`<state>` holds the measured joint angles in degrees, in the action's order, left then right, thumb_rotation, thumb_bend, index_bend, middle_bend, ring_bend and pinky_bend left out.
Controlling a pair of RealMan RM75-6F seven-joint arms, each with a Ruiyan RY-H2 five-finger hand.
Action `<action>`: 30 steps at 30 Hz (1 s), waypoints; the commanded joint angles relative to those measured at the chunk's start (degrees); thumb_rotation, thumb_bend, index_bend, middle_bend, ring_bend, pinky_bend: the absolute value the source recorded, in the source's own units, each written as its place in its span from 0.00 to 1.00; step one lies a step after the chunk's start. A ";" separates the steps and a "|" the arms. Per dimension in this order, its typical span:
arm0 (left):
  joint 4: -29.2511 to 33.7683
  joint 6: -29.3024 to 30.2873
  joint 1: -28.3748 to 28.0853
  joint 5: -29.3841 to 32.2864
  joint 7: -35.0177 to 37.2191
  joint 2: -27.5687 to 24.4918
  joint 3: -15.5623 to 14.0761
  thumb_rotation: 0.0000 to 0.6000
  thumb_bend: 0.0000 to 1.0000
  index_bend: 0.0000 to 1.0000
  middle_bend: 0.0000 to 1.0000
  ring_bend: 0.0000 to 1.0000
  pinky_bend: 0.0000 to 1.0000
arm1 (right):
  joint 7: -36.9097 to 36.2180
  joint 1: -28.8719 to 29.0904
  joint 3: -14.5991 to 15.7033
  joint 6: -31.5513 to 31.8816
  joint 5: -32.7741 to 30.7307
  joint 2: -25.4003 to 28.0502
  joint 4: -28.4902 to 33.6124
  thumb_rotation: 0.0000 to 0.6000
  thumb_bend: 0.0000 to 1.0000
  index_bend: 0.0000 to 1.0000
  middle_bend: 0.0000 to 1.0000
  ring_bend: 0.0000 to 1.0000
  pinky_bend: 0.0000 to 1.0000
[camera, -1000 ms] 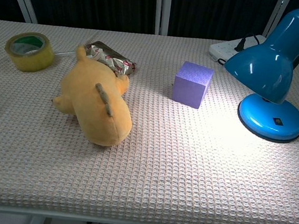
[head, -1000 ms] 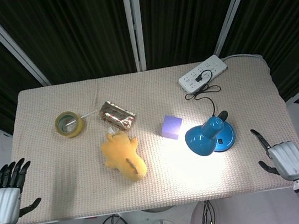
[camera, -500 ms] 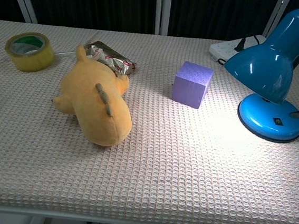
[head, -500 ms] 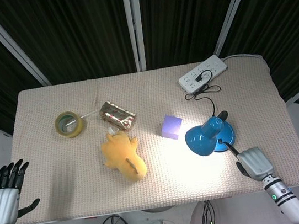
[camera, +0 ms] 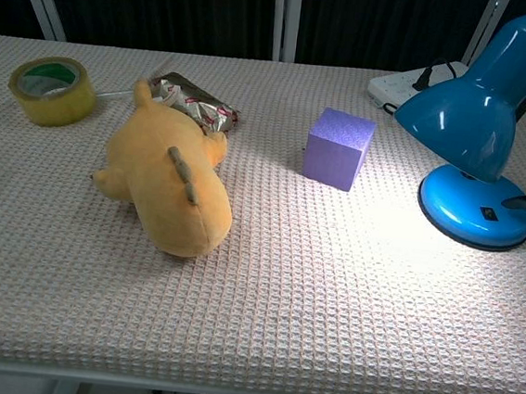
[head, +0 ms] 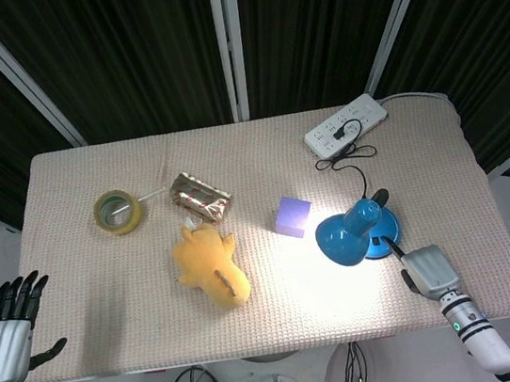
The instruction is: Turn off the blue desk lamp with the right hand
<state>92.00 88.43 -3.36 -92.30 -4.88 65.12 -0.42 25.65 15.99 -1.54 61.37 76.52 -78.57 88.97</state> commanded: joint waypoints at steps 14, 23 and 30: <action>0.06 -0.35 -0.09 0.60 -0.02 -0.04 0.12 1.00 0.02 0.04 0.00 0.00 0.00 | 0.83 1.82 0.67 -1.78 -2.67 -0.70 -0.54 1.00 0.51 0.00 1.00 0.99 0.93; -0.28 -0.15 0.00 0.52 0.76 -0.19 0.07 1.00 0.02 0.04 0.00 0.00 0.00 | 0.96 2.63 1.16 -2.41 -3.57 -0.92 -0.61 1.00 0.51 0.00 1.00 0.99 0.93; -0.57 -0.12 0.01 0.56 1.31 -0.23 0.09 1.00 0.02 0.04 0.00 0.00 0.00 | 1.68 3.66 1.35 -4.08 -5.51 -1.05 -0.49 1.00 0.52 0.00 1.00 0.99 0.93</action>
<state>91.44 88.30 -3.35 -91.74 -3.57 64.89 -0.34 27.18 19.50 -0.23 57.49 71.22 -79.60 88.45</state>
